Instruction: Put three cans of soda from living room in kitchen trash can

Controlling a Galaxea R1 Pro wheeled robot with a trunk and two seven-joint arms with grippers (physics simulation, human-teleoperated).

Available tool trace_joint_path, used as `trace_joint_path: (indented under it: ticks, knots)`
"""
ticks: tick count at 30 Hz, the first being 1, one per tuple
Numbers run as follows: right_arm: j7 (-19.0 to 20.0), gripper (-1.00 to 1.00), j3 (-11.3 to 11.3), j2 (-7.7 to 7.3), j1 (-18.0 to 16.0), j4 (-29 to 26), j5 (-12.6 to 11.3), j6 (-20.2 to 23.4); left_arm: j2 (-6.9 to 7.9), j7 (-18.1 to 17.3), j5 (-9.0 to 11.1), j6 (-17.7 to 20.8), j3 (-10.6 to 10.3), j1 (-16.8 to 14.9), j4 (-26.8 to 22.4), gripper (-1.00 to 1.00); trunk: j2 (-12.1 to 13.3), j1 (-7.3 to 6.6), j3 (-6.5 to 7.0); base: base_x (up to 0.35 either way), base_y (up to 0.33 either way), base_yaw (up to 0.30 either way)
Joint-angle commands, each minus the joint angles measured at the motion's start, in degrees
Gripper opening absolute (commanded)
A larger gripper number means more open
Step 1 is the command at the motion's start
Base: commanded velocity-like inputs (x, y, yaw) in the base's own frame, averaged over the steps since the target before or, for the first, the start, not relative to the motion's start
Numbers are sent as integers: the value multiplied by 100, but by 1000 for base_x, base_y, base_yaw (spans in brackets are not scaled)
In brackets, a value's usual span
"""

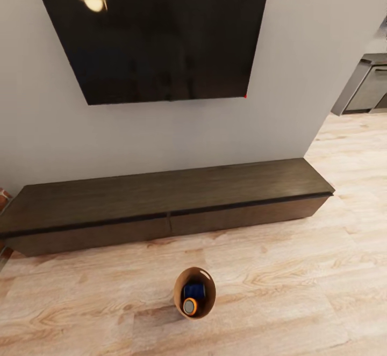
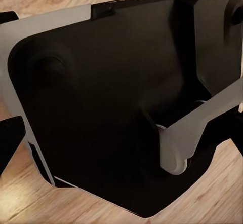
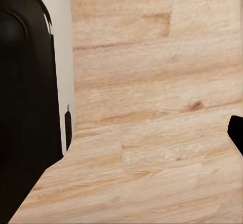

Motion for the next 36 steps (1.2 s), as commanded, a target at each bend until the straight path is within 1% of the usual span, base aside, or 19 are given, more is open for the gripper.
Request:
trace_joint_path:
  ticks: [1,8,36]
  knots:
    - [-2,100,0,3,2,1,1,-57,0,0,0,0,-1,0,0,100,0,0,10,0,0,0]
    - [-8,100,1,18,31,2,6,-144,0,0,6,-8,-1,0,-1,100,0,0,76,0,0,0]
    - [-12,100,2,39,37,2,11,-169,0,0,9,-9,-1,0,-9,100,0,0,340,0,0,0]
